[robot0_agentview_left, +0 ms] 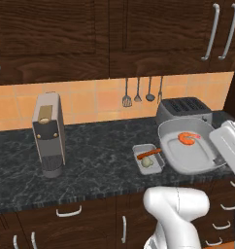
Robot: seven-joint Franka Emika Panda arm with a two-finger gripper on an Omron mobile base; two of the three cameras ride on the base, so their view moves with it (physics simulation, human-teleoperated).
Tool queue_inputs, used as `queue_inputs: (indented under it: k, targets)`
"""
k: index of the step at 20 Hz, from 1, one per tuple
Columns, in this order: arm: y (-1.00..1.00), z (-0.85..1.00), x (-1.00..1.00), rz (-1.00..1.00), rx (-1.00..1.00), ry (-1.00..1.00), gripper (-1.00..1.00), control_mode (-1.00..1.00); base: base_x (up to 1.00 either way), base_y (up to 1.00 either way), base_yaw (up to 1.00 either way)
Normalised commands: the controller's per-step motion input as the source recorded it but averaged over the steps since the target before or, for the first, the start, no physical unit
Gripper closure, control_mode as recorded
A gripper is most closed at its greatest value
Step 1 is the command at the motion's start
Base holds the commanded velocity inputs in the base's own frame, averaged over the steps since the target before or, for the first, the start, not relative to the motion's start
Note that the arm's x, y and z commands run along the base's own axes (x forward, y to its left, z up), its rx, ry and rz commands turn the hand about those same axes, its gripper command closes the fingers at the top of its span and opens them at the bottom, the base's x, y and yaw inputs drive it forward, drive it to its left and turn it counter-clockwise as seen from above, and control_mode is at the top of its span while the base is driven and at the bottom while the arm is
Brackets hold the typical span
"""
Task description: Take the meat container that has the shrimp and place it on the second highest rack of the freezer. Then take the vegetable container that has the mushroom and carrot and place it on the highest rack of the freezer.
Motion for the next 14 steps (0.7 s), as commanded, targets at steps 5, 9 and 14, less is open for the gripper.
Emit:
queue_inputs:
  k: [5,9,14]
  targets:
    - [0.0,0.0,0.0,0.0,0.0,0.0,1.0,-1.0,0.0,0.0,0.0]
    - [0.0,0.0,-0.02,0.0,0.0,0.0,1.0,1.0,-0.6,0.18,0.0]
    - [0.0,0.0,0.0,0.0,0.0,0.0,1.0,1.0,-1.0,0.8,-0.11]
